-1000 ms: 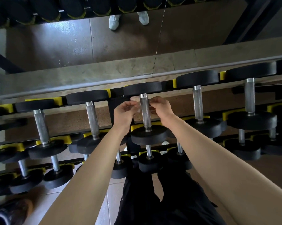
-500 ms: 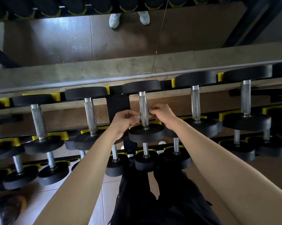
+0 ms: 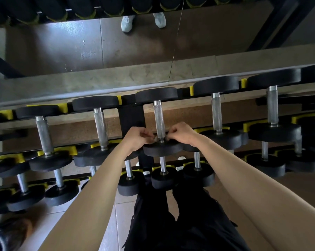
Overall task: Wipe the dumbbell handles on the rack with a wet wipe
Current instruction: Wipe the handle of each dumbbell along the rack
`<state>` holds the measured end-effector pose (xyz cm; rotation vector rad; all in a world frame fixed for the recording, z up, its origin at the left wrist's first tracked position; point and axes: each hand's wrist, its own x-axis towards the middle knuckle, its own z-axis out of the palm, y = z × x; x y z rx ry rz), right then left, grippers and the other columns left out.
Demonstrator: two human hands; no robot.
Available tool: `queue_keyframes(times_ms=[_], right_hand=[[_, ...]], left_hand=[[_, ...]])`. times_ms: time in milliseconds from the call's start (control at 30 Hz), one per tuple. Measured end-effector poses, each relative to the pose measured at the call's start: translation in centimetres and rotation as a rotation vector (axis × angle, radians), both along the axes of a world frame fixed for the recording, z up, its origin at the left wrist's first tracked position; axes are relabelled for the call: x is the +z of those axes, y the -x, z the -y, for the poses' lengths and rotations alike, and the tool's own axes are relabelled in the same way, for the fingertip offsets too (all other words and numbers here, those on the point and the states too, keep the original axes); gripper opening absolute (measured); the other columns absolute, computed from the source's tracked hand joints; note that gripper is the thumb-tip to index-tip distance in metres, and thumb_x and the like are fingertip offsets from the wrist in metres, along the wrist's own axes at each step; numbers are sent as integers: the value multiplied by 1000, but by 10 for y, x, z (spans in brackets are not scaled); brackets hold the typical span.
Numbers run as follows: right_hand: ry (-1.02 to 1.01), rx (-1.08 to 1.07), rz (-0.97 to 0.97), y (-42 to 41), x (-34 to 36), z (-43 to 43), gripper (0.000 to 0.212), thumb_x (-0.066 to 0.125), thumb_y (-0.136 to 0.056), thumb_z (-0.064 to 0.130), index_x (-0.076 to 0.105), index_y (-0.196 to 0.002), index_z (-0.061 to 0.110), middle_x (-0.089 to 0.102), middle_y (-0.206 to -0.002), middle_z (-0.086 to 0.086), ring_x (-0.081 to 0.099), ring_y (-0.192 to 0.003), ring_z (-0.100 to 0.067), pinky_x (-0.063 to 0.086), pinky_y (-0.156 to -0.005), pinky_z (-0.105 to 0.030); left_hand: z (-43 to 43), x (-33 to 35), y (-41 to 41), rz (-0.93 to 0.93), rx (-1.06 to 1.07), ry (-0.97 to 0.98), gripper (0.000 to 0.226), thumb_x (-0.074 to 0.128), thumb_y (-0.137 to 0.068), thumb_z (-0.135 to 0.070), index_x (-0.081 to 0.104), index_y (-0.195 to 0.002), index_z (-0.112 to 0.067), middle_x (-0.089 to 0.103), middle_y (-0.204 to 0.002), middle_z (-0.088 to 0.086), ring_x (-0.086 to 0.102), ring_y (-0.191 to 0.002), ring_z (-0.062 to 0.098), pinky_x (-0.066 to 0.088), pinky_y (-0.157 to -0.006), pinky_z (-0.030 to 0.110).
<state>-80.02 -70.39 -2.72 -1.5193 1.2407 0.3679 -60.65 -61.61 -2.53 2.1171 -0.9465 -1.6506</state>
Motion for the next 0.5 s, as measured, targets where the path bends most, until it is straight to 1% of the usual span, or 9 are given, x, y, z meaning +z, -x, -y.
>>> queue_keyframes(times_ms=[67, 100, 167, 267, 333, 400, 433, 467, 500], right_hand=[[-11, 12, -5, 8, 8, 4, 25, 67, -91, 21, 63, -67, 20, 66, -81, -5, 62, -80, -18, 52, -81, -33], [-19, 14, 1, 13, 11, 6, 27, 67, -89, 20, 62, -63, 18, 66, -78, -8, 64, -80, -21, 53, -87, -36], [-33, 20, 28, 18, 13, 8, 19, 68, -87, 18, 69, -69, 13, 72, -85, -10, 68, -89, -23, 51, -93, -37], [-10, 46, 63, 10, 8, 4, 6, 72, -90, 20, 77, -87, 20, 74, -97, 2, 67, -93, -12, 50, -89, -30], [48, 75, 33, 0, 0, 0, 9, 71, -93, 24, 76, -96, 18, 74, -100, 0, 66, -89, -11, 51, -82, -28], [83, 93, -14, -3, -3, -3, 11, 69, -95, 28, 74, -95, 18, 73, -97, -3, 66, -83, -13, 52, -72, -28], [93, 97, -20, -1, -1, -5, 12, 67, -96, 29, 73, -94, 19, 73, -96, -3, 66, -82, -13, 51, -69, -27], [105, 91, -8, 3, 3, -6, 13, 66, -96, 28, 74, -97, 18, 73, -97, -3, 66, -83, -13, 51, -70, -27], [115, 71, 20, 5, 7, -8, 15, 66, -95, 26, 75, -102, 17, 74, -101, -3, 67, -86, -14, 52, -74, -28]], left_hand=[[2, -4, 9, 58, 20, 4, 14, 82, -85, -15, 75, -97, -18, 74, -94, -2, 68, -90, 14, 50, -73, 24], [3, -5, 14, 80, 27, 4, 12, 82, -85, -15, 74, -93, -19, 74, -92, -1, 69, -90, 16, 52, -74, 26], [4, -8, 22, 99, 38, 7, 11, 80, -86, -12, 73, -87, -20, 74, -88, -1, 70, -91, 20, 53, -74, 28], [2, -1, 21, 93, 4, -13, 9, 79, -87, -13, 73, -90, -18, 73, -89, -2, 68, -89, 17, 49, -70, 23], [0, 10, 15, 76, -39, -5, 10, 81, -87, -17, 72, -90, -21, 73, -94, -1, 67, -92, 16, 50, -73, 24], [-1, 23, 12, 66, -79, -17, 11, 80, -89, -18, 71, -92, -24, 72, -99, -2, 67, -95, 16, 50, -76, 25], [-2, 31, 12, 58, -95, -29, 11, 78, -90, -16, 72, -95, -23, 71, -99, -2, 66, -94, 15, 50, -75, 23], [-2, 38, 12, 41, -109, -37, 13, 77, -90, -13, 73, -98, -22, 72, -98, -2, 66, -92, 14, 50, -72, 21], [-3, 43, 11, 16, -115, -42, 14, 76, -90, -11, 74, -100, -21, 72, -97, -1, 66, -89, 14, 50, -70, 20]])
